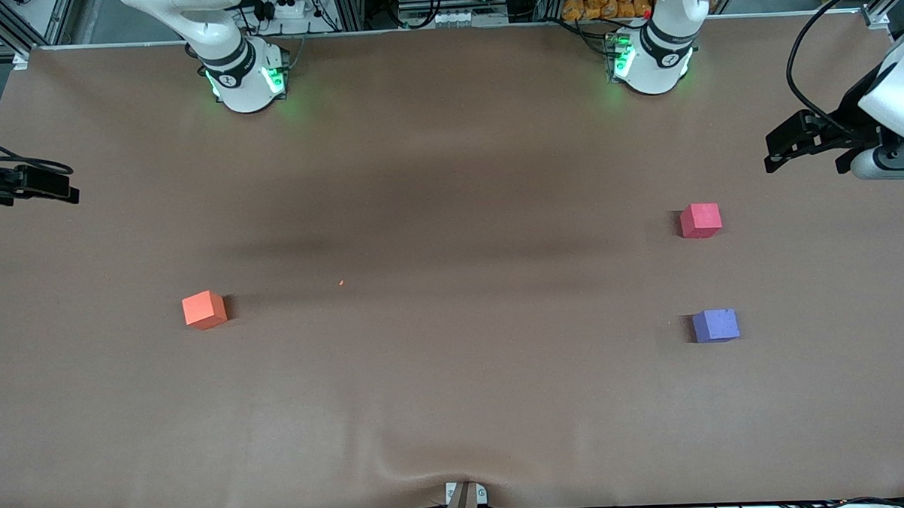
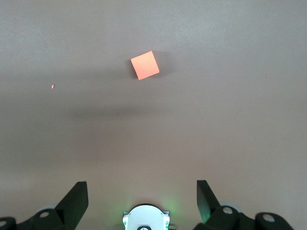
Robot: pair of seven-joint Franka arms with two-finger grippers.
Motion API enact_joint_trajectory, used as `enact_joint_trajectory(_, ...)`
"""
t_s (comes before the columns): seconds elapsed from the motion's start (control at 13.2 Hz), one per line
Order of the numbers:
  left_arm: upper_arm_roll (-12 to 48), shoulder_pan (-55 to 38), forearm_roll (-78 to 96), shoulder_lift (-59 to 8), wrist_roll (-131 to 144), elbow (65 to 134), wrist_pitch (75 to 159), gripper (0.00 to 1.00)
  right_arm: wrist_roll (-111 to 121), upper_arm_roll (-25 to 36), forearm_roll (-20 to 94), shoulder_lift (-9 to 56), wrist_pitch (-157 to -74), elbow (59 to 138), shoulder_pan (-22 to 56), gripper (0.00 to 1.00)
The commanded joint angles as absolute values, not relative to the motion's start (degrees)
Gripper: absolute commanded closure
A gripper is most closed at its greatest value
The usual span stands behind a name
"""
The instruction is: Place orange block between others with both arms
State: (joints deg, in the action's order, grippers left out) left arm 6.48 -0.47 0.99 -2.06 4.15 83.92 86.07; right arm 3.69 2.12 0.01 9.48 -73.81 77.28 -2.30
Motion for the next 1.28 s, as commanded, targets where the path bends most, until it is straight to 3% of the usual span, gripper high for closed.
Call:
enact_joint_trajectory(0.0, 6.68, -0.26, 0.35, -1.14, 4.92, 84.2, 84.82, 0.0, 3.34, 3.08, 0.88, 8.79, -73.83, 78.13, -1.58, 0.0)
enact_joint_trajectory(1.21, 6.68, 0.7, -0.09, -2.02, 5.19, 84.02, 84.55, 0.0, 2.99, 3.08, 1.05, 8.88, -73.74, 78.05, -1.58, 0.0)
